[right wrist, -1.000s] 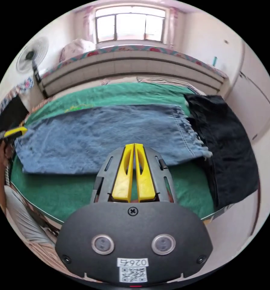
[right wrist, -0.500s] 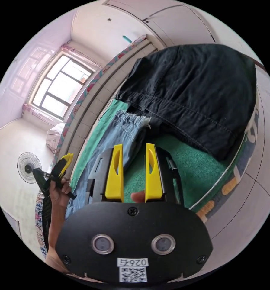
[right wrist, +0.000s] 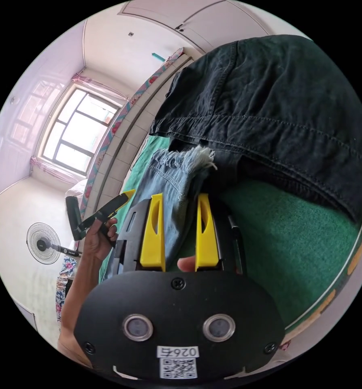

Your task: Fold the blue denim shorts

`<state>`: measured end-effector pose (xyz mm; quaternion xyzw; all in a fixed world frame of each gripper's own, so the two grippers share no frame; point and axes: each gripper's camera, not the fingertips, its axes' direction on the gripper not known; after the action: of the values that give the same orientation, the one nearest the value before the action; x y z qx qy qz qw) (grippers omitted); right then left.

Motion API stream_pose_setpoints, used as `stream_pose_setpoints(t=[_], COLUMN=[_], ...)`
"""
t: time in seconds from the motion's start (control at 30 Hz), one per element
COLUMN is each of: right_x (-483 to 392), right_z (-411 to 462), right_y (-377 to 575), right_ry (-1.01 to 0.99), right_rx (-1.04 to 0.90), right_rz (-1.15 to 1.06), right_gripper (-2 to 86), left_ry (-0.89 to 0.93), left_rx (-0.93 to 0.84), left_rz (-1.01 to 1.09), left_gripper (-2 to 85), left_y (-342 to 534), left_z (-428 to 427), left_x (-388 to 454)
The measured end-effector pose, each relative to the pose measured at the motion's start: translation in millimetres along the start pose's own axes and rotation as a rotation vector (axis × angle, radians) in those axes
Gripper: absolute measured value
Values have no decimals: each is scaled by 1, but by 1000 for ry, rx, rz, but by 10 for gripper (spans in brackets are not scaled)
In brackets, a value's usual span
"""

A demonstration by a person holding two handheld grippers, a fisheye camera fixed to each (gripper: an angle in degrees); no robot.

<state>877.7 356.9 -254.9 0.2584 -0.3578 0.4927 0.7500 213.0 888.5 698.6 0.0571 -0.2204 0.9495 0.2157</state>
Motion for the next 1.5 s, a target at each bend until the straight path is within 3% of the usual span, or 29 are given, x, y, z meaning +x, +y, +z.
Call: stream_pose_setpoints(t=[0.23, 0.33, 0.5, 0.93, 1.2, 1.5], right_x=[8, 18, 40, 72, 97, 43], right_z=[-13, -21, -56, -165, -174, -177], right_y=[-40, -51, -60, -46, -17, 41], right_ry=[-77, -149, -339, -444, -593, -886], right_rx=[-13, -38, -9, 237, 237, 159], right_rz=[15, 31, 72, -35, -30, -330], right_gripper=[52, 29, 17, -13, -14, -14], left_ry=[7, 142, 201, 207, 296, 447], left_rx=[-125, -190, -135, -40, 49, 230], left_rz=[27, 38, 20, 82, 30, -65], left_gripper=[146, 32, 5, -4, -4, -4], left_y=[-54, -66, -66, -60, 2, 130], left_z=[62, 75, 80, 35, 14, -45], left_x=[-9, -18, -24, 11, -23, -97])
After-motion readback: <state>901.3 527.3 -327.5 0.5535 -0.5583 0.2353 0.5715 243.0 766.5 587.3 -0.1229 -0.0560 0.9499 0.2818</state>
